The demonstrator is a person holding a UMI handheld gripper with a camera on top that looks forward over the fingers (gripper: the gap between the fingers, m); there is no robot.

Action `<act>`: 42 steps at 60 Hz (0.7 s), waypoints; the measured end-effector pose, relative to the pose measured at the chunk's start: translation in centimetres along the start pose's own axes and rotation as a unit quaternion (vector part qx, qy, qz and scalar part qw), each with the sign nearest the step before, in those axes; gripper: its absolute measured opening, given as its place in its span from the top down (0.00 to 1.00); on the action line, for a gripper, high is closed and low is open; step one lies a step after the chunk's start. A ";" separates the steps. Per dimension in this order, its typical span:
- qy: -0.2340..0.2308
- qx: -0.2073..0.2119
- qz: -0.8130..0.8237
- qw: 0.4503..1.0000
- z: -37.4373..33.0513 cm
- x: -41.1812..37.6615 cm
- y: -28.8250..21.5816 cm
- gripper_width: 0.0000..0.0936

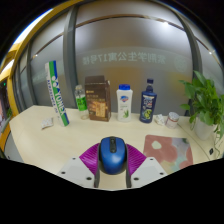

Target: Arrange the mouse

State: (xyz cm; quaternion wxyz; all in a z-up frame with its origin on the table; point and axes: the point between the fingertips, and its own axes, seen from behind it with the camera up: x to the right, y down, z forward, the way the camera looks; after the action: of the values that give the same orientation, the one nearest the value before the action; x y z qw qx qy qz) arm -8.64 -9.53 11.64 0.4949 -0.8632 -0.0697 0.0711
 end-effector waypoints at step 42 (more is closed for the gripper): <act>0.138 -0.105 0.079 0.982 8.3 25.6 7.3 0.38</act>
State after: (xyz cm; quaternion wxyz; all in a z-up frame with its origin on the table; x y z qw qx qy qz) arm 15.26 -1.27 -0.22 0.3989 -0.9149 0.0602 -0.0173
